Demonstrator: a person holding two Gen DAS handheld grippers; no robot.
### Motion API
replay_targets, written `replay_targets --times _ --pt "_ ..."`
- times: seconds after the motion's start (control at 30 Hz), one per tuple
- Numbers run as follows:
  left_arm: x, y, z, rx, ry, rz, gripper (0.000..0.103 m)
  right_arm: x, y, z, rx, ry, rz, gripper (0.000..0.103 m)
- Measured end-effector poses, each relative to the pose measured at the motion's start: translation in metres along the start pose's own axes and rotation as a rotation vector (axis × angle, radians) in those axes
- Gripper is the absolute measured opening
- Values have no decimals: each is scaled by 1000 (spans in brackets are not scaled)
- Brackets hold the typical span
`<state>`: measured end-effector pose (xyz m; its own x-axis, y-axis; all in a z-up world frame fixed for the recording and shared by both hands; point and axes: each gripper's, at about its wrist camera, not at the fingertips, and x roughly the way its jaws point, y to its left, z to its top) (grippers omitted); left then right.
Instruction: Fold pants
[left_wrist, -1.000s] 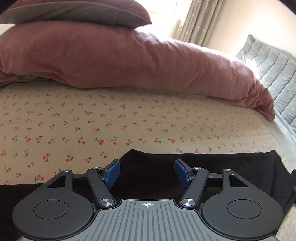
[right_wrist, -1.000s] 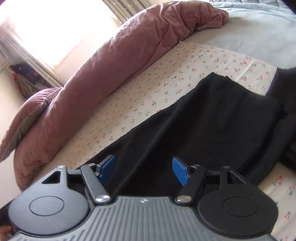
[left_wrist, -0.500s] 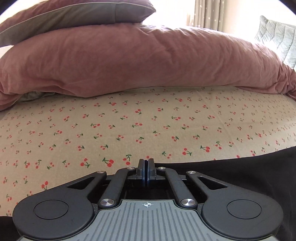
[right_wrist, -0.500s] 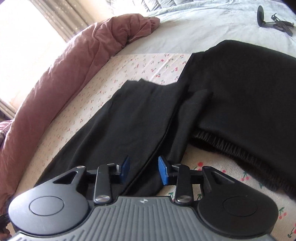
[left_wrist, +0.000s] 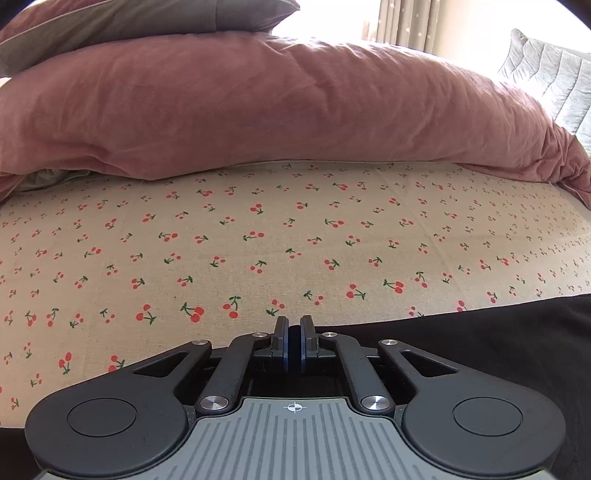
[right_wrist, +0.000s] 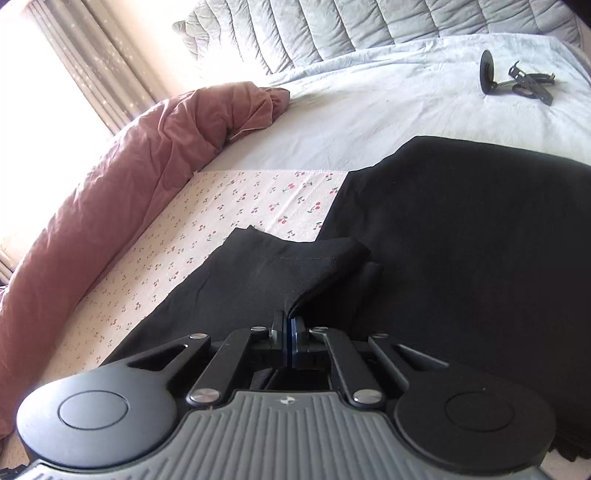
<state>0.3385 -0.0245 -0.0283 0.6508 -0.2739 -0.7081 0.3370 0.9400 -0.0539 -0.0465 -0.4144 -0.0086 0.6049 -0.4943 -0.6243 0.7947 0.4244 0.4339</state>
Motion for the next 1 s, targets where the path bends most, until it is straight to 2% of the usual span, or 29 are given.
replay_targets --times 0.07,0.13,0.23,0.3,0.37,0.43,0.47,0.5,0.57,0.6,0.7,0.77,0.87,1.0 --pt "7 -6 -1 19 6 33 8 7 -9 -5 -1 25 -37 0" --pt "11 -11 -2 38 0 61 9 18 -14 -3 20 52 -26 0" --pt "10 -13 -3 53 -13 82 11 15 -9 -5 -7 36 -36 0" --pt "2 -4 -1 4 -16 60 14 12 -10 -7 -5 37 -36 0" --pt "-22 14 -3 -95 -42 31 17 17 -14 -6 10 60 -30 0" --pt "-57 35 -10 -184 -58 25 28 13 -14 -10 11 90 -18 0" --pt "-79 47 -17 -233 -73 35 39 13 -15 -10 16 95 -13 4" --pt "-102 58 -25 -277 -91 45 50 13 -14 -10 19 102 -3 13" --pt "-156 84 -52 -375 -142 56 54 11 -12 -12 17 122 22 25" --pt "-181 95 -67 -423 -163 65 55 10 -12 -14 22 132 27 28" --pt "-249 125 -123 -595 -196 102 59 8 -10 -17 28 147 40 28" --pt "-281 137 -162 -675 -207 156 61 6 -12 -17 41 157 53 28" --pt "-298 148 -205 -772 -178 215 60 0 -16 -21 52 162 73 32" --pt "-287 156 -219 -852 -143 209 61 -1 -20 -28 65 174 77 32"
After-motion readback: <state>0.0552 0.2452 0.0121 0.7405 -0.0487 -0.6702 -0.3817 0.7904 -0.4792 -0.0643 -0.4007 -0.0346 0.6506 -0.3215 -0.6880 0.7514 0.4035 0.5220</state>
